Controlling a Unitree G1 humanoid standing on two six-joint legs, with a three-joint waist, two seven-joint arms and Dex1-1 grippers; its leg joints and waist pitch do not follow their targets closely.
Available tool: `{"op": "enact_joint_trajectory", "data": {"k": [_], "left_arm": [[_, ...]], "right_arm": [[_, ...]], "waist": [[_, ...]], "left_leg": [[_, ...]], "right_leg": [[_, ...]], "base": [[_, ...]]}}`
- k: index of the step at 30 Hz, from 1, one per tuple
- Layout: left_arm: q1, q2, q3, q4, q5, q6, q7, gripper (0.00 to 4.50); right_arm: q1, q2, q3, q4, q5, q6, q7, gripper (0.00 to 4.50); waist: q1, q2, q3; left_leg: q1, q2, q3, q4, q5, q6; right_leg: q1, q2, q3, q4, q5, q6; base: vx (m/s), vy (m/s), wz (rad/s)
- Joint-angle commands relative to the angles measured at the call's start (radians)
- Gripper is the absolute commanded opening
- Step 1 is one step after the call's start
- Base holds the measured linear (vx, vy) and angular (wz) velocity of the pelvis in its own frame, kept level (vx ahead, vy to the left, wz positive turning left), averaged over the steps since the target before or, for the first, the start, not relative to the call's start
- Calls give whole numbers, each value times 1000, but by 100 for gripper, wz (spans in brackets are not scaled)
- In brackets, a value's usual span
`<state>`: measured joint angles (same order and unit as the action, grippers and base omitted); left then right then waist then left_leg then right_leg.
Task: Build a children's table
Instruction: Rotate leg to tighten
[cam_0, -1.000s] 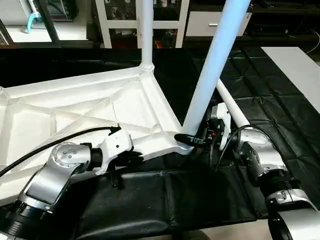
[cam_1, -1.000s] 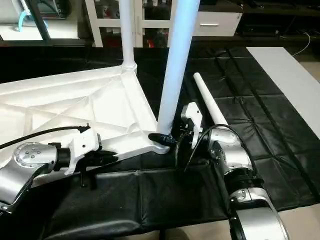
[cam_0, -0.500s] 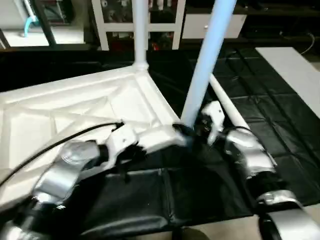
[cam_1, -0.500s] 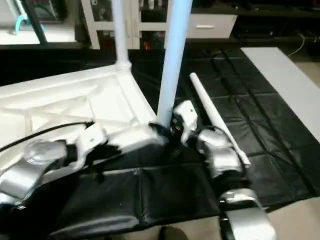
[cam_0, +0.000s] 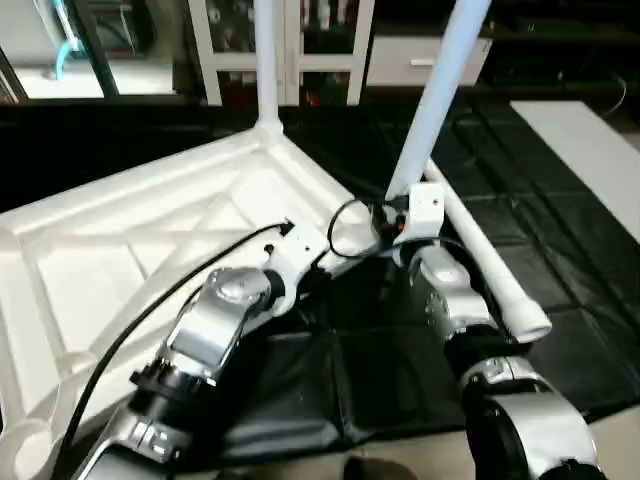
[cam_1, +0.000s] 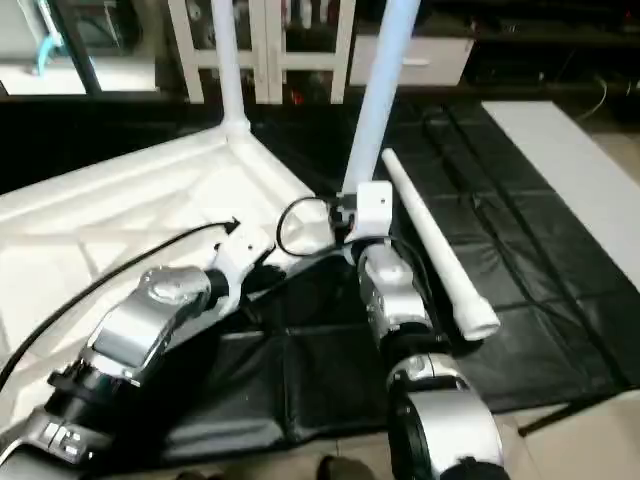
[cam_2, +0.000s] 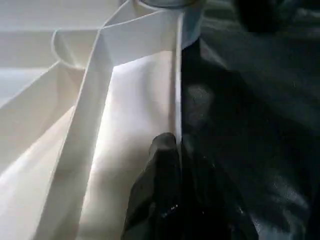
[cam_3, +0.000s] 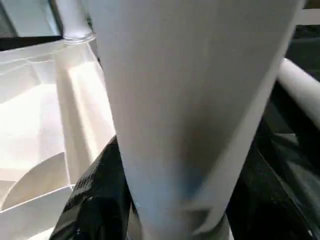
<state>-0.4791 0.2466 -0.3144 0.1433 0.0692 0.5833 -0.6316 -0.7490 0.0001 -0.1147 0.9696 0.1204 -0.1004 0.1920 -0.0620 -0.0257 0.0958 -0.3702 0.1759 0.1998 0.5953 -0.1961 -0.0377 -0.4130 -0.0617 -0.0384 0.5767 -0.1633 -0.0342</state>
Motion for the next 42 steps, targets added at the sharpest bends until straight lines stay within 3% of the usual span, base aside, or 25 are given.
{"op": "enact_joint_trajectory", "data": {"k": [1, 3, 4, 5, 7, 10, 13, 15, 17, 21, 27, 31, 33, 34, 39, 42], "left_arm": [[30, 50, -44, -14, 7, -65, -65, 0], [72, 117, -55, -51, -3, -91, -140, 0], [100, 159, -55, -73, -15, -127, -192, 0], [125, 193, -52, -92, -28, -164, -238, 0], [165, 242, -35, -122, -53, -211, -299, 0], [199, 285, -12, -147, -74, -229, -344, 0], [226, 354, 14, -148, -94, -253, -382, 0], [227, 361, 18, -147, -96, -255, -385, 0], [226, 372, 32, -147, -107, -258, -388, 0], [226, 366, 40, -153, -118, -269, -402, 0], [230, 370, 33, -162, -133, -271, -405, 0], [230, 374, 34, -162, -137, -269, -410, 0], [229, 374, 34, -161, -138, -268, -411, 0], [228, 374, 34, -161, -138, -267, -411, 0], [213, 363, 37, -147, -137, -258, -394, 0], [203, 353, 37, -139, -129, -253, -375, 0]], "right_arm": [[31, 51, 53, -4, 72, -9, 281, 195], [56, -3, 101, -64, 70, -33, 457, 195], [73, -42, 123, -100, 75, -27, 544, 251], [88, -77, 137, -133, 86, -13, 615, 265], [110, -138, 152, -185, 111, 8, 732, 265], [127, -203, 165, -227, 129, 17, 841, 292], [136, -284, 149, -257, 147, 28, 981, 310], [133, -292, 142, -255, 147, 27, 991, 328], [121, -311, 130, -234, 136, 3, 1012, 339], [119, -326, 143, -242, 168, 27, 1072, 325], [120, -315, 143, -236, 165, 44, 1082, 266], [123, -311, 142, -226, 162, 51, 1080, 230], [124, -309, 142, -221, 165, 56, 1077, 215], [124, -307, 140, -218, 164, 56, 1072, 215], [129, -287, 136, -199, 143, 45, 1014, 195], [128, -276, 138, -178, 113, 28, 945, 191]], "waist": [[-4, 7, -55], [-7, 7, -60], [-9, 9, -57], [-10, 8, -59], [-13, 11, -59], [-6, 12, -65], [-1, 13, -62], [2, 12, -58], [5, 11, -53], [7, 11, -53], [11, 12, -59], [12, 11, -58], [12, 10, -57], [13, 15, -56], [9, 14, -55], [6, 13, -50]], "left_leg": [[13, 51, -33, -84, -342, 19], [1, 55, -33, -83, -294, 40], [-4, 55, -34, -84, -272, 48], [0, 56, -29, -79, -245, 83], [1, 59, -26, -78, -210, 104], [8, 60, -22, -72, -96, 151], [11, 61, -18, -70, -74, 177], [14, 62, -18, -72, -97, 167], [18, 63, -18, -76, -165, 125], [20, 63, -21, -78, -199, 87], [19, 61, -17, -73, -132, 115], [17, 61, -17, -73, -118, 127], [17, 61, -17, -73, -136, 121], [18, 61, -19, -74, -140, 117], [19, 60, -19, -75, -167, 96], [19, 60, -21, -78, -212, 76]], "right_leg": [[21, -71, 38, -79, -406, -138], [35, -74, 39, -67, -320, -170], [38, -74, 39, -63, -288, -180], [39, -72, 39, -60, -231, -207], [41, -71, 40, -54, -192, -235], [46, -66, 37, -35, -39, -281], [46, -67, 37, -32, -23, -300], [44, -67, 38, -39, -76, -294], [40, -69, 39, -49, -185, -277], [38, -67, 41, -53, -236, -254], [40, -66, 42, -43, -135, -277], [42, -67, 41, -41, -124, -281], [41, -67, 41, -45, -154, -276], [41, -68, 41, -45, -162, -275], [39, -66, 41, -48, -184, -270], [37, -68, 41, -54, -253, -252]], "base": [[0, 0, 0], [0, 0, 0], [0, 0, 0], [0, 0, 0], [61, -13, 1], [38, -9, 0], [0, 0, 0], [0, 0, 0], [0, 0, 0], [0, 0, 0], [0, 0, 0], [0, 0, 0], [0, 0, 0], [0, 0, 0], [0, 0, 0], [0, 0, 0]]}}
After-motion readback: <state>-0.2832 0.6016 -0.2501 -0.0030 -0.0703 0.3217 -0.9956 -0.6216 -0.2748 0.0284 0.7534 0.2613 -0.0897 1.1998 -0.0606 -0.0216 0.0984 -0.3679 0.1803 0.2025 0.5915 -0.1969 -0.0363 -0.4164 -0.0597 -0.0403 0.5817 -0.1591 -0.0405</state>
